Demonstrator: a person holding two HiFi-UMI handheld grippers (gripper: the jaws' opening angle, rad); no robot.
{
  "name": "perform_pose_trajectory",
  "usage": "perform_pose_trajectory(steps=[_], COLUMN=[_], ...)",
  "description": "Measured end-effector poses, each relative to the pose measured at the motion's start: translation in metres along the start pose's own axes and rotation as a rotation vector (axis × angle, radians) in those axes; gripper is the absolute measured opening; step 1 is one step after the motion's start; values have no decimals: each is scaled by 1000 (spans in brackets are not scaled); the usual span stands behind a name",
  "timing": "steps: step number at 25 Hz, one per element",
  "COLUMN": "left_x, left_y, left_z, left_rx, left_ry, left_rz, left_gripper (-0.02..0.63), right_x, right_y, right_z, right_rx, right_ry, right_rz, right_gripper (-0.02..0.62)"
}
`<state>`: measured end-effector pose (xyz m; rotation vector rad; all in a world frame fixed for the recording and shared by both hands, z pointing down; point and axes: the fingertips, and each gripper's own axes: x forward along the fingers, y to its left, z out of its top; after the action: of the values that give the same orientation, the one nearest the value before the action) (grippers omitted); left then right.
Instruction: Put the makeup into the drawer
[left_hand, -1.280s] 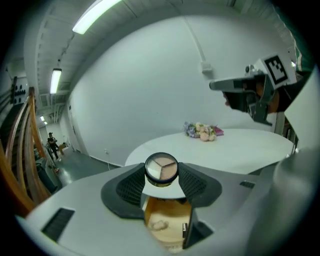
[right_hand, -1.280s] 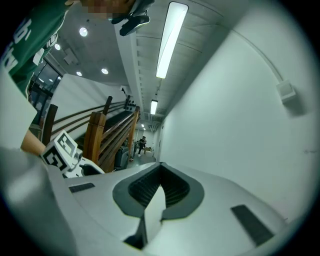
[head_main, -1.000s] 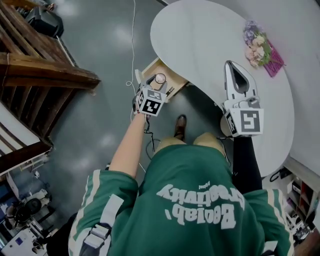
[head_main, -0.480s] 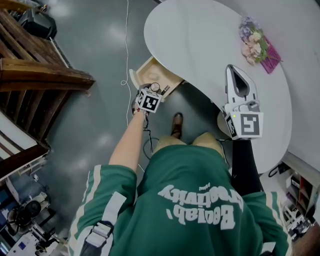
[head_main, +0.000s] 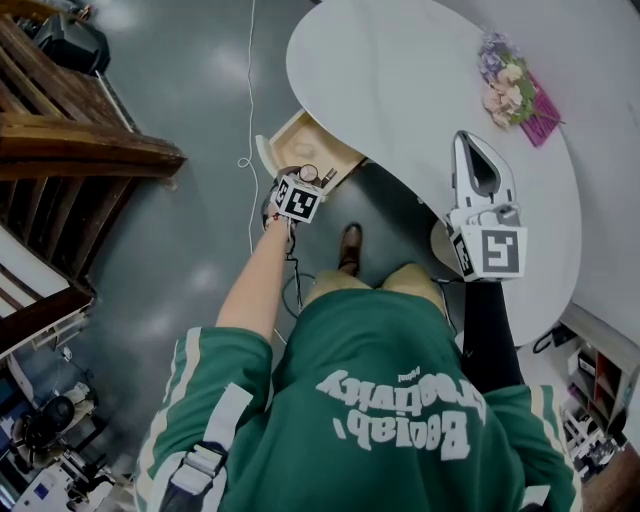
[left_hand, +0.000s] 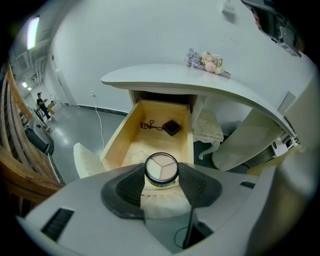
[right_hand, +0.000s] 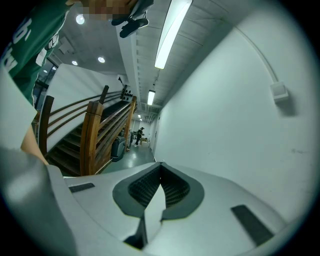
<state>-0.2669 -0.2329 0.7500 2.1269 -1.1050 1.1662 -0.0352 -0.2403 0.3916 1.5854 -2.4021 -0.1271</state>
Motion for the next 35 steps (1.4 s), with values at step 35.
perform_pose_trajectory(steps=[35], left_x=[-84], left_y=[18], left_z=[100], left_rx=[74], left_ry=[-331], left_rz=[82], left_gripper=[232], right_x=[13], right_y=[20], right_z=[13], right_rx=[7], right_ry=[-45], right_rz=[24], right_gripper=[9])
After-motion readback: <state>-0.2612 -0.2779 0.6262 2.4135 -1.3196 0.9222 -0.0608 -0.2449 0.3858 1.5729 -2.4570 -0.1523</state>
